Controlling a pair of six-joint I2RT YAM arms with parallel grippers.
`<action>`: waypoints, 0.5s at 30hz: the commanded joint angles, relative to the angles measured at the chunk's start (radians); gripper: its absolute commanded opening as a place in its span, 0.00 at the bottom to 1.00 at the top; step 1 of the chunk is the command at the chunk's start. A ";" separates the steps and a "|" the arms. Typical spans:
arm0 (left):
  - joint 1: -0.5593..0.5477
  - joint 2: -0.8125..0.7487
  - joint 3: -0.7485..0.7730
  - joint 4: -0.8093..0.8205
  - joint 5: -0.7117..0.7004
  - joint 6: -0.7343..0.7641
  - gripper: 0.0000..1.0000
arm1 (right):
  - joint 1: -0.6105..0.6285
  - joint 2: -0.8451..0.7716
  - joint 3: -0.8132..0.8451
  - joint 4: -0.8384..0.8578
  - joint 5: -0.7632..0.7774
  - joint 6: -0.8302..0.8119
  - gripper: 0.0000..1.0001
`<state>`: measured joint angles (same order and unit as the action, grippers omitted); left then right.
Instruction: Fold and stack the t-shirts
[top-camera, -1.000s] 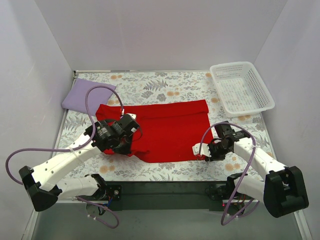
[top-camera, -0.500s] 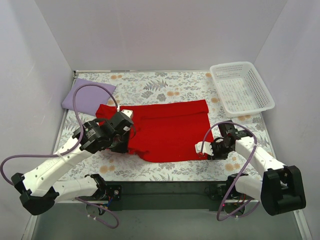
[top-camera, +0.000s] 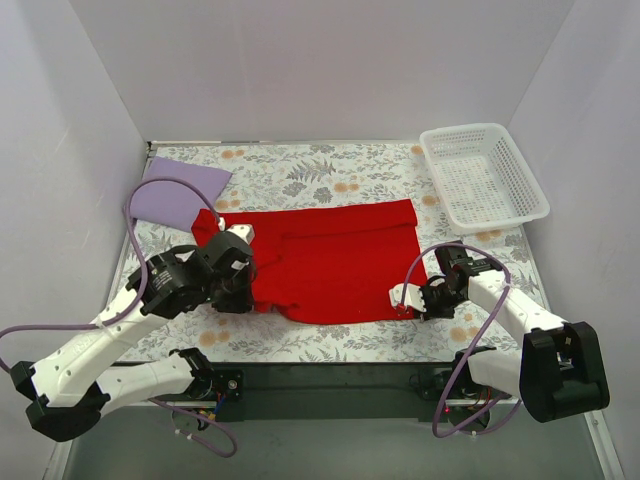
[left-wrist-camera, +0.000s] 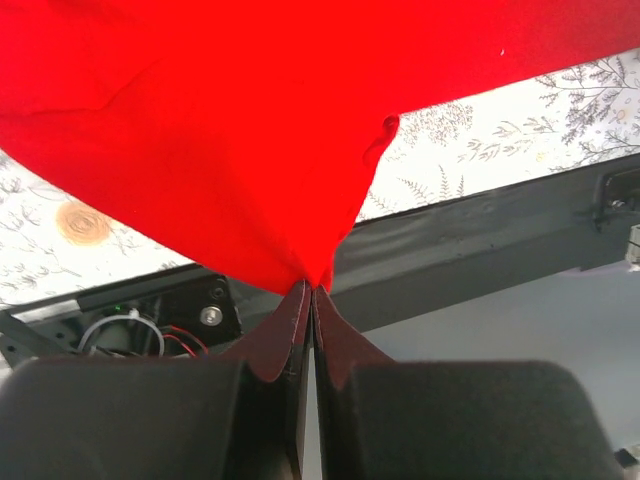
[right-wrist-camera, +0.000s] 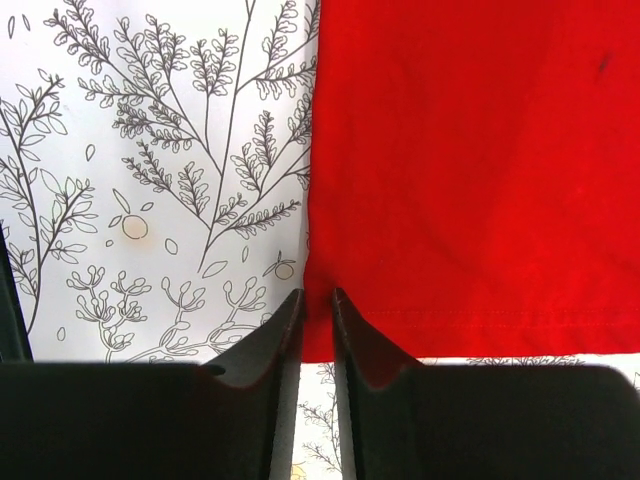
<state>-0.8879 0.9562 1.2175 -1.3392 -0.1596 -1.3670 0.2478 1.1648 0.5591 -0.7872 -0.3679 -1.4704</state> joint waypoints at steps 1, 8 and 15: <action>-0.005 -0.023 -0.027 -0.055 0.049 -0.056 0.00 | -0.004 0.015 -0.030 0.005 0.000 -0.007 0.20; -0.005 -0.030 -0.116 -0.055 0.097 -0.099 0.00 | -0.002 -0.040 0.008 -0.027 -0.043 0.018 0.01; -0.005 -0.028 -0.164 -0.055 0.098 -0.135 0.00 | -0.004 -0.037 0.076 -0.056 -0.040 0.064 0.01</action>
<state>-0.8879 0.9413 1.0637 -1.3411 -0.0837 -1.4662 0.2481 1.1305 0.5758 -0.8036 -0.3901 -1.4334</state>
